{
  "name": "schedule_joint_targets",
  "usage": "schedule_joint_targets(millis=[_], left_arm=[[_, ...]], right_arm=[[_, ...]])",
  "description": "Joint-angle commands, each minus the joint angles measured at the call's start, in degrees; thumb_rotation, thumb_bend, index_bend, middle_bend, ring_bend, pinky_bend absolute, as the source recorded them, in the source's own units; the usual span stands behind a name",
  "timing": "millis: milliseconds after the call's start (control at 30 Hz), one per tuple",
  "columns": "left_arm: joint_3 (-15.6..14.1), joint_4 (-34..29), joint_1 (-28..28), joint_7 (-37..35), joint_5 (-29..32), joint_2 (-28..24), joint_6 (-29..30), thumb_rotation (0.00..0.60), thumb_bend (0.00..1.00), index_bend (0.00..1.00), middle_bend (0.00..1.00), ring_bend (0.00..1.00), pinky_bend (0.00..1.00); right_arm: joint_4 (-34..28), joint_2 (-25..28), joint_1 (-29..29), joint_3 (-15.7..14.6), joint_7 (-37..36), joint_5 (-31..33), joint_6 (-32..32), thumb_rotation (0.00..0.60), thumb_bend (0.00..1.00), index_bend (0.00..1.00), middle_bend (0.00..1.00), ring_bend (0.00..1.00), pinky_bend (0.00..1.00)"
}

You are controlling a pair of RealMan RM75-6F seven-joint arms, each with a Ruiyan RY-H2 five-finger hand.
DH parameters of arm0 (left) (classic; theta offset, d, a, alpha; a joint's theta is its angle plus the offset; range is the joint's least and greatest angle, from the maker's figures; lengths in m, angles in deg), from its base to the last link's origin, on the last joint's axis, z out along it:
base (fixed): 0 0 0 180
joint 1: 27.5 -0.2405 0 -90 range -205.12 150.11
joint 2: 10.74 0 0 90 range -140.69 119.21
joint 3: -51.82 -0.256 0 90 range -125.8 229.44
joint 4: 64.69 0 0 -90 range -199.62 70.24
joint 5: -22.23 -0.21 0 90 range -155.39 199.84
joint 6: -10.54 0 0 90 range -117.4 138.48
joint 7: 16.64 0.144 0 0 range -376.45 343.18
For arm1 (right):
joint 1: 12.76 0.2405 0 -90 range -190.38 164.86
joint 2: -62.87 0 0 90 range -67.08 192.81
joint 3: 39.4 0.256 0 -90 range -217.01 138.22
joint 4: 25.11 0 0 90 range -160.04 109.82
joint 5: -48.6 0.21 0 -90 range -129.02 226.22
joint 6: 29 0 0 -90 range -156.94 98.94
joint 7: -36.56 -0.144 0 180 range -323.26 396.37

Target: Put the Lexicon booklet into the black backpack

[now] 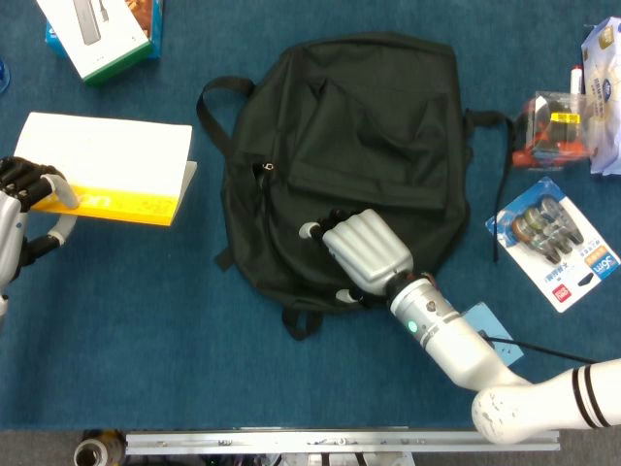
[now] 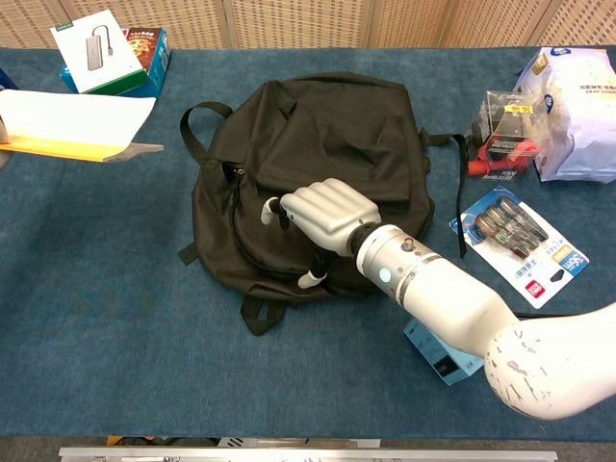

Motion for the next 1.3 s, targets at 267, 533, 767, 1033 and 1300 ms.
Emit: schedule_joint_targets(millis=[267,533,767,1033,1300], left_arm=[[0.21,0.5,0.15,-0.36,0.07,0.22,-0.19,0.6,0.32,0.65,0.62,0.49,0.41],[0.37,0.27,0.39,-0.19,0.09,0.11,-0.45,0.6,0.32,0.65,0.62,0.49,0.41],[0.17,0.5,0.41,-0.49,0.02,-0.07,-0.74,0.6,0.32,0.65,0.62,0.49,0.41],[0.32,0.32,0.77,-1.42,-0.13,-0.86,-0.87,0.6,0.32,0.65,0.62,0.49,0.41],[-0.26,-0.17,1.81,-6.02,-1.04,-3.1,-1.92,0.6,0.32,0.65,0.62,0.49,0.42]], right_arm=[[2.48,0.88,1.73,2.66,-0.69,3.09,0.29,0.6,0.34,0.26,0.35,0.25,0.44],[3.59,1.61,2.99,3.25,-1.53,3.88,-0.55,0.6,0.66,0.42,0.43,0.37,0.59],[3.84,2.12,3.42,3.63,-3.08,3.47,-0.3,0.6,0.89,0.63,0.57,0.54,0.74],[4.39,3.06,4.28,6.44,-5.3,3.25,0.65,0.6,1.0,0.69,0.62,0.59,0.78],[5.86,3.79,5.77,11.33,-7.91,3.06,2.17,0.6,1.0,0.69,0.62,0.59,0.79]])
